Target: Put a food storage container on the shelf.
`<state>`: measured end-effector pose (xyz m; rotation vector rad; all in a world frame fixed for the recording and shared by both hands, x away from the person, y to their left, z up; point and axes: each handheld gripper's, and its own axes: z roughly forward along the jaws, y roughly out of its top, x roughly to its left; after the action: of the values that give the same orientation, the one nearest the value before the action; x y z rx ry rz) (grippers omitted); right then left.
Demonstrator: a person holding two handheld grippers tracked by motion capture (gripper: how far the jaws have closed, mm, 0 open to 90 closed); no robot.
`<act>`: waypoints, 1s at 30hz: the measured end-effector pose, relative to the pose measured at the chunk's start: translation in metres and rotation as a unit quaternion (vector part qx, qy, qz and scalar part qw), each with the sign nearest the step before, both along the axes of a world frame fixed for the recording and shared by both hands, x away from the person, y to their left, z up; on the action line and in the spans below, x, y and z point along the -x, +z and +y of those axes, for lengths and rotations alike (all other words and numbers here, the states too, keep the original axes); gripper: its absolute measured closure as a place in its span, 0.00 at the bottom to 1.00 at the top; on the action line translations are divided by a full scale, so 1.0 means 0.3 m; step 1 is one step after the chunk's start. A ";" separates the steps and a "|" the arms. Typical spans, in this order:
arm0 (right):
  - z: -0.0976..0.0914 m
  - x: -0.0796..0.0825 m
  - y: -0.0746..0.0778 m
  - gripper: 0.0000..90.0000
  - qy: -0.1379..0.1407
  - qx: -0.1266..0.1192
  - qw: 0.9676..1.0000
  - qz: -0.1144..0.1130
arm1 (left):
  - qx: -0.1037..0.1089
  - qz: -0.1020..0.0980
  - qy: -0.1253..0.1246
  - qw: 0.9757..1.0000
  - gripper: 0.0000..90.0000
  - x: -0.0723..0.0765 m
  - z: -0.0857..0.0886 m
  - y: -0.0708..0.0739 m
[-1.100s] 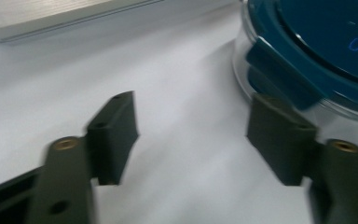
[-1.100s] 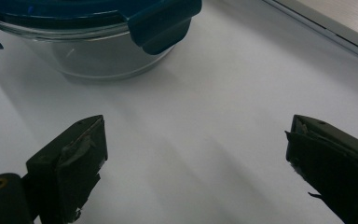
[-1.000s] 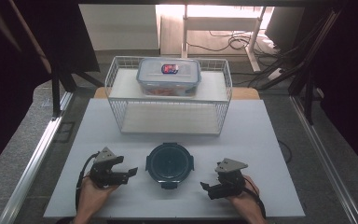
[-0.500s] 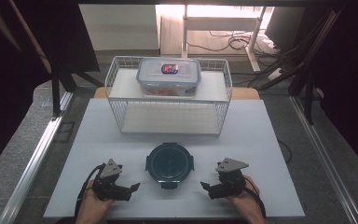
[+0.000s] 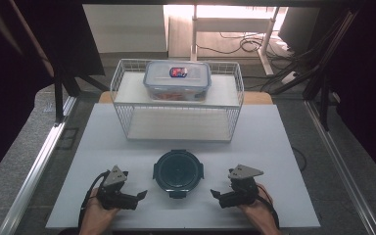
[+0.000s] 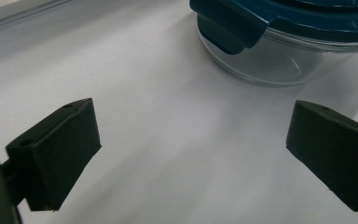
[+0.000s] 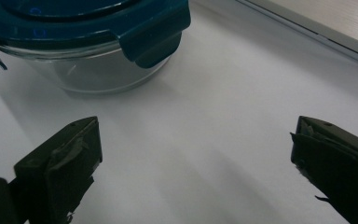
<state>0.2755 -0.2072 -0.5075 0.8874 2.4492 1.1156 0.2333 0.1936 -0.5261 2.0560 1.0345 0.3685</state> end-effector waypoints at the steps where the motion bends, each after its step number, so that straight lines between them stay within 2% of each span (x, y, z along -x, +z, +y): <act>1: 0.000 0.000 0.001 0.01 0.000 -0.003 1.000 0.001 | -0.002 0.003 0.001 1.000 0.04 -0.002 -0.001 0.002; 4: 0.003 -0.004 0.004 0.00 0.000 -0.020 1.000 0.014 | 0.000 0.006 0.001 1.000 0.06 -0.008 -0.001 0.014; 7: 0.008 -0.012 0.012 0.00 0.005 -0.034 0.999 0.020 | 0.022 0.016 -0.003 1.000 0.06 -0.024 0.001 0.030; 9: 0.013 -0.019 0.023 0.00 0.006 -0.035 0.999 0.019 | 0.034 0.025 -0.007 0.999 0.05 -0.042 -0.001 0.040; 12: 0.027 -0.036 0.044 0.01 0.008 -0.047 0.998 0.034 | 0.043 0.035 -0.013 0.998 0.03 -0.071 -0.014 0.056; 16: 0.059 -0.060 0.069 0.01 0.008 -0.040 0.997 0.059 | 0.053 0.044 -0.028 0.997 0.01 -0.106 -0.037 0.086; 19: 0.080 -0.073 0.087 0.01 0.006 -0.036 0.998 0.059 | 0.057 0.046 -0.040 0.996 0.01 -0.129 -0.052 0.106; 22: 0.110 -0.099 0.104 0.00 0.013 -0.041 0.996 0.081 | 0.058 0.053 -0.052 0.996 0.01 -0.155 -0.074 0.122; 24: 0.133 -0.118 0.112 0.00 0.020 -0.041 0.994 0.097 | 0.063 0.062 -0.069 0.994 0.01 -0.177 -0.095 0.131; 27: 0.166 -0.148 0.115 0.00 0.031 -0.049 0.990 0.127 | 0.078 0.081 -0.086 0.990 0.01 -0.207 -0.124 0.132; 30: 0.200 -0.172 0.104 0.01 0.040 -0.053 0.985 0.158 | 0.077 0.101 -0.095 0.987 0.01 -0.227 -0.144 0.110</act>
<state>0.3271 -0.1472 -0.4762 1.0807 2.7200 1.2256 0.3016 0.1505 -0.4931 2.0600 0.9426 -0.0189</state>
